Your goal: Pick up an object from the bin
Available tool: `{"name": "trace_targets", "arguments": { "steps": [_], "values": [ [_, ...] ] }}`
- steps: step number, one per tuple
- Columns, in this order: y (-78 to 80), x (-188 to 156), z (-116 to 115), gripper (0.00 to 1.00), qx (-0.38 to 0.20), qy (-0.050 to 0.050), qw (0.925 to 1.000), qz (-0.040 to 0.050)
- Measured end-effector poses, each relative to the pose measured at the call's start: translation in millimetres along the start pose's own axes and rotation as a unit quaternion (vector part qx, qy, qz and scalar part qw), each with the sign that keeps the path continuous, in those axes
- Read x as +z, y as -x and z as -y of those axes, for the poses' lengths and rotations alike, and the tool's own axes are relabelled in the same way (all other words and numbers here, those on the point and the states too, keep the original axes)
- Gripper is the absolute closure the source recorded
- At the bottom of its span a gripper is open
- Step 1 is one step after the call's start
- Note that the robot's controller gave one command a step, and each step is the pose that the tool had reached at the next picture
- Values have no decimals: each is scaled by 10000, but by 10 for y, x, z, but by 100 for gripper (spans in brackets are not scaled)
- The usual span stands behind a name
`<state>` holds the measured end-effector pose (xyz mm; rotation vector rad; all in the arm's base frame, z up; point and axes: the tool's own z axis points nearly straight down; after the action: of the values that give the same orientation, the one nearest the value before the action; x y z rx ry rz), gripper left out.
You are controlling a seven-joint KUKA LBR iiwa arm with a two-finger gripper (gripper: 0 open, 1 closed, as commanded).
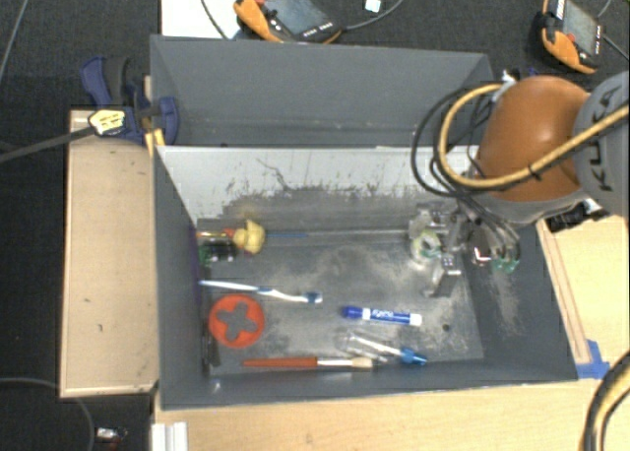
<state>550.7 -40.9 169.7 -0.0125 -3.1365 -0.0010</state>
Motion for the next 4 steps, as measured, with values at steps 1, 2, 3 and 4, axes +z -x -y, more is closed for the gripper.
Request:
{"name": "trace_targets", "arguments": {
  "steps": [1,2,3,4],
  "values": [
    [17,-45,-1,0,-9,-4,10000,41],
    [-703,991,-318,0,-331,-4,9994,107],
    [-620,553,-513,0,20,-10,9999,128],
    [-574,693,-534,0,156,-2,9999,69]
  ]
}}
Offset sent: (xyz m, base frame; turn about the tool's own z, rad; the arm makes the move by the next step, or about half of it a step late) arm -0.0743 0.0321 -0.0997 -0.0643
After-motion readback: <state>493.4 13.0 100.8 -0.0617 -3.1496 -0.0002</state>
